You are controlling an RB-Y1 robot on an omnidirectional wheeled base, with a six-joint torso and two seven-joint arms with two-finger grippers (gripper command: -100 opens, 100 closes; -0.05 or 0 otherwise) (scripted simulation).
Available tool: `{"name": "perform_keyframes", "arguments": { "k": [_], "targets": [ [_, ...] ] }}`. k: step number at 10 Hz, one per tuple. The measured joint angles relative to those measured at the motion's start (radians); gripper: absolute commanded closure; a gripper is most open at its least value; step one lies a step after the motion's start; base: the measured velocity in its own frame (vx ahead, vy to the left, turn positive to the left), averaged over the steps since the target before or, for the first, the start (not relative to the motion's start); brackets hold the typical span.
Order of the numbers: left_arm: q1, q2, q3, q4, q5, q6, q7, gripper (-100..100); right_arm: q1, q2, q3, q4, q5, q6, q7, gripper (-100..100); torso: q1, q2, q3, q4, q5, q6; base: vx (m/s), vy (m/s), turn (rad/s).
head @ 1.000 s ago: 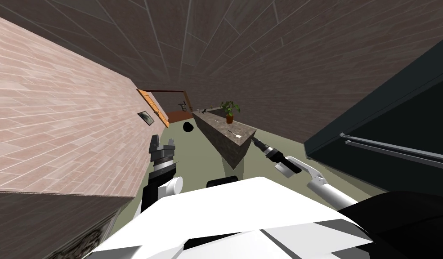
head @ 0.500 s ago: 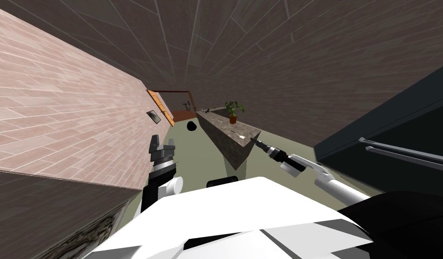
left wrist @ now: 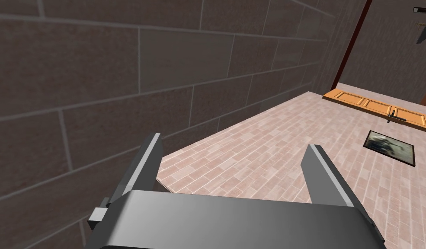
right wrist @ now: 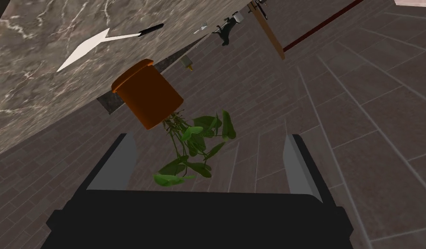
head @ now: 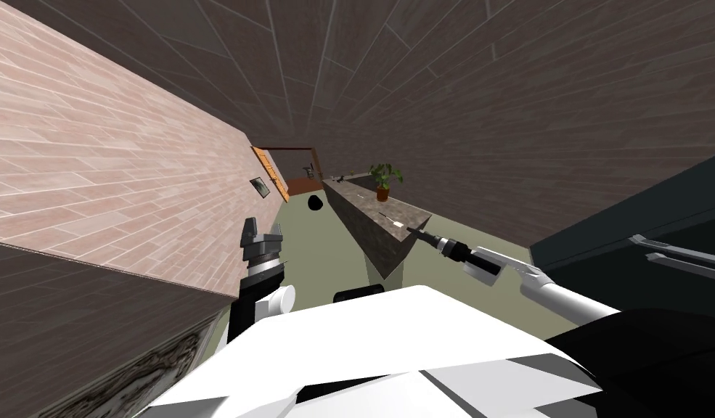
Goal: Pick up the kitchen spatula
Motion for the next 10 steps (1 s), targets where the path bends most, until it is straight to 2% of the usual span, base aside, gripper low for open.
{"name": "perform_keyframes", "arguments": {
  "k": [2, 4, 7, 10],
  "targets": [
    [0.000, 0.000, 0.000, 0.000, 0.000, 0.000, 0.000, 0, 0.007, -0.055, 0.017, 0.018, 0.015, 0.006, -0.002, -100, 0.000, 0.000, 0.000, 0.000, 0.000, 0.000, 0.072, 0.026, 0.099],
    [0.000, 0.000, 0.000, 0.000, 0.000, 0.000, 0.000, 0, -0.005, -0.105, 0.050, 0.074, 0.036, -0.007, -0.006, -100, 0.001, -0.001, -0.001, 0.000, 0.000, 0.000, 0.100, 0.033, 0.117],
    [0.000, 0.000, 0.000, 0.000, 0.000, 0.000, 0.000, 0, 0.009, -0.172, 0.077, 0.104, 0.061, -0.006, -0.009, -100, 0.000, 0.000, 0.000, 0.000, 0.000, 0.001, 0.094, 0.027, 0.114],
    [0.000, 0.000, 0.000, 0.000, 0.000, 0.000, 0.000, 0, 0.000, -0.256, 0.140, 0.177, 0.105, -0.016, -0.029, -100, 0.000, -0.005, -0.003, -0.001, 0.000, 0.001, 0.164, 0.027, 0.146]
  ]
}}
